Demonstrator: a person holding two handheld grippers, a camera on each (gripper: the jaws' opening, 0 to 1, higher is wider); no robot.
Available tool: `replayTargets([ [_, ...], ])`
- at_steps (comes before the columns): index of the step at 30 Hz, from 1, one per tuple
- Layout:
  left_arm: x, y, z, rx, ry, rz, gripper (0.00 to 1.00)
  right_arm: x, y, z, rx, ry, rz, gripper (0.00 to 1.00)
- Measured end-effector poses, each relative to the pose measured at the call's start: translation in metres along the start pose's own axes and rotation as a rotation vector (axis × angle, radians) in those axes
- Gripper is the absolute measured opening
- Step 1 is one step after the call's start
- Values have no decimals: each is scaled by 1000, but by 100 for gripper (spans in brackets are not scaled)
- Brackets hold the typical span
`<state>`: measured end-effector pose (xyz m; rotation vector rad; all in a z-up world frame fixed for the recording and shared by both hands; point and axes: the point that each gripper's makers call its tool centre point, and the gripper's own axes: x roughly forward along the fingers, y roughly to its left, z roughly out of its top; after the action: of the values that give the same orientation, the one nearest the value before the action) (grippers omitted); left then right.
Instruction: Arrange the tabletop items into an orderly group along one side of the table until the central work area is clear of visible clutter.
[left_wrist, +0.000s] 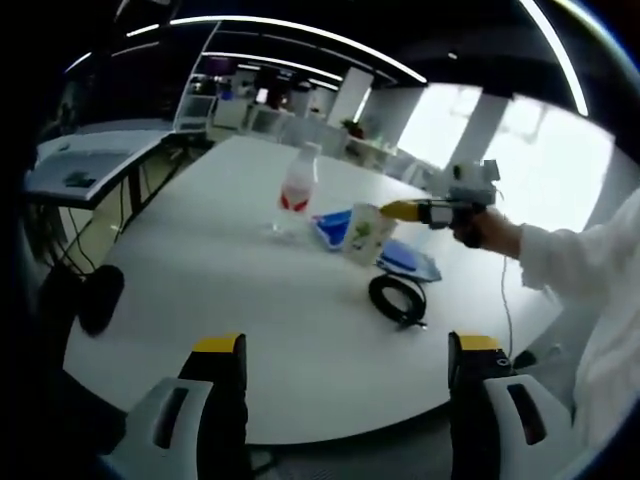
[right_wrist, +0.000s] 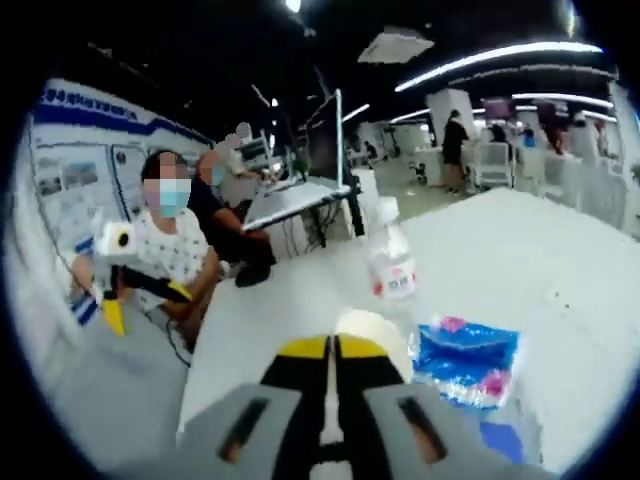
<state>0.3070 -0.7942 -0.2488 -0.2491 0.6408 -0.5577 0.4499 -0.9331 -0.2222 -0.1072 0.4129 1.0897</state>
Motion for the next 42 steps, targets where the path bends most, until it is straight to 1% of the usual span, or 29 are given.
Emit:
replayTargets([
  [1,0,1,0,-1,-2,1,79,1,2,2,-63,11,-7,0],
  [4,0,1,0,-3,-1,2,79,6,7,3,-175,27,-8,0],
  [5,0,1,0,-2,0,0,80,8,9,3,-228,34,-11,0],
  [7,0,1,0,0,-2,-1,80,11,9,-2,-285,64,-9,0],
  [12,0,2,1,-5,-9,3,80,17,9,-2,-312,51,-7,0],
  [14,0,3,1,-4,-8,4,80,18,7,-1,-343,50,-14,0],
  [16,0,3,0,-2,-4,5,80,19,7,-3,-354,46,-9,0],
  [18,1,3,-2,9,8,6,81,20,8,-6,-399,45,-2,0],
  [24,1,1,-3,33,7,0,82,25,15,-24,-491,83,32,0],
  [26,1,1,-2,34,6,-2,83,25,20,-28,-494,79,47,0],
  [28,1,1,-2,34,4,-3,83,26,23,-30,-517,84,49,0],
  [31,1,0,-3,38,14,-6,83,28,26,-38,-561,106,66,0],
  [32,2,0,-4,44,16,-6,83,30,24,-46,-576,119,81,0],
  [33,2,-1,-4,45,17,-7,83,30,25,-47,-585,124,82,0],
  [42,2,-1,-5,49,28,-4,83,31,29,-53,-599,126,105,0],
])
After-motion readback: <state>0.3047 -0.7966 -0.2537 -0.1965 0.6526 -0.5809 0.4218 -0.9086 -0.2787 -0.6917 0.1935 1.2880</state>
